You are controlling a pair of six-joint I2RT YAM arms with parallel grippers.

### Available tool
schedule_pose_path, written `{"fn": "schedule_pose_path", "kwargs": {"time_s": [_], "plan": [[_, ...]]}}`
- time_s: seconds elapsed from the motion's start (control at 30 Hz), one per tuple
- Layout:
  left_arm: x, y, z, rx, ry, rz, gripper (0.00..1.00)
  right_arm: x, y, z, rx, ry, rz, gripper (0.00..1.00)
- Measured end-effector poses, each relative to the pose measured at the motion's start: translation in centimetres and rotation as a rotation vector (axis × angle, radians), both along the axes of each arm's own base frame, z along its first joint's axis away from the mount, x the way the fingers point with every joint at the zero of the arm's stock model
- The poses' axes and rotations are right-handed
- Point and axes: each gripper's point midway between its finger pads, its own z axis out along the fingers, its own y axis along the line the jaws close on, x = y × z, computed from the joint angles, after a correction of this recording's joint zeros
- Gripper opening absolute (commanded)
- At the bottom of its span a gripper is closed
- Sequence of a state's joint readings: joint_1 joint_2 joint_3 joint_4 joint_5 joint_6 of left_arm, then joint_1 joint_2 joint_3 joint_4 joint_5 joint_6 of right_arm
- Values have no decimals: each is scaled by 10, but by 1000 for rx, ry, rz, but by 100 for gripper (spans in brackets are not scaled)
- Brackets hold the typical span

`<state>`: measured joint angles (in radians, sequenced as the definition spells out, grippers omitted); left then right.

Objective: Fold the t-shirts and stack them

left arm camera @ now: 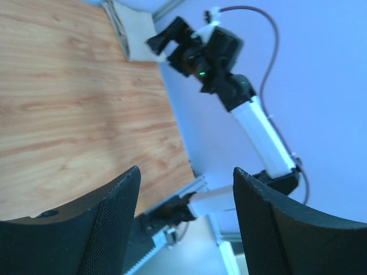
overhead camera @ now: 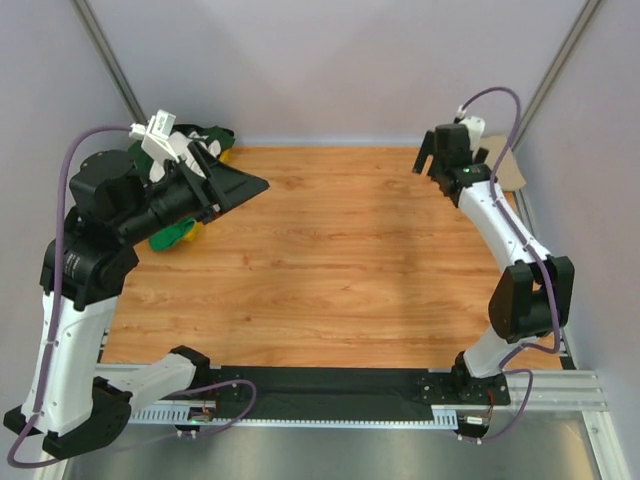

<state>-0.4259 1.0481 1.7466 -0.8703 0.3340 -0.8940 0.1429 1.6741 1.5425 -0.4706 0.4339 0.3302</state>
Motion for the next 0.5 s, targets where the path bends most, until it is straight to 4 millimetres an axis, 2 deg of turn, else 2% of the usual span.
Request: {"fn": "schedule_pose_path", "kwargs": {"time_s": [0.07,0.13,0.2,0.27,0.37,0.5], "plan": [[-6,-5,6,-46,40,-26,75,-26,33,-33,33,91,58,100],[-9,-9,10,-75,72,-45,77,-50,55,-68,46,189,99,100],[-8,-11,10,-86,96,-47,80,-76,69,-102,61,293,124,100],[-8,-10,14,-92,99,-39,83,-94,72,-117,78,352,126,100],[-10,-4,22,-104,80,-15,83,-107,74,-115,114,363,120,100],[-11,13,32,-112,52,67,87,-114,93,-83,182,281,168,100]]}}
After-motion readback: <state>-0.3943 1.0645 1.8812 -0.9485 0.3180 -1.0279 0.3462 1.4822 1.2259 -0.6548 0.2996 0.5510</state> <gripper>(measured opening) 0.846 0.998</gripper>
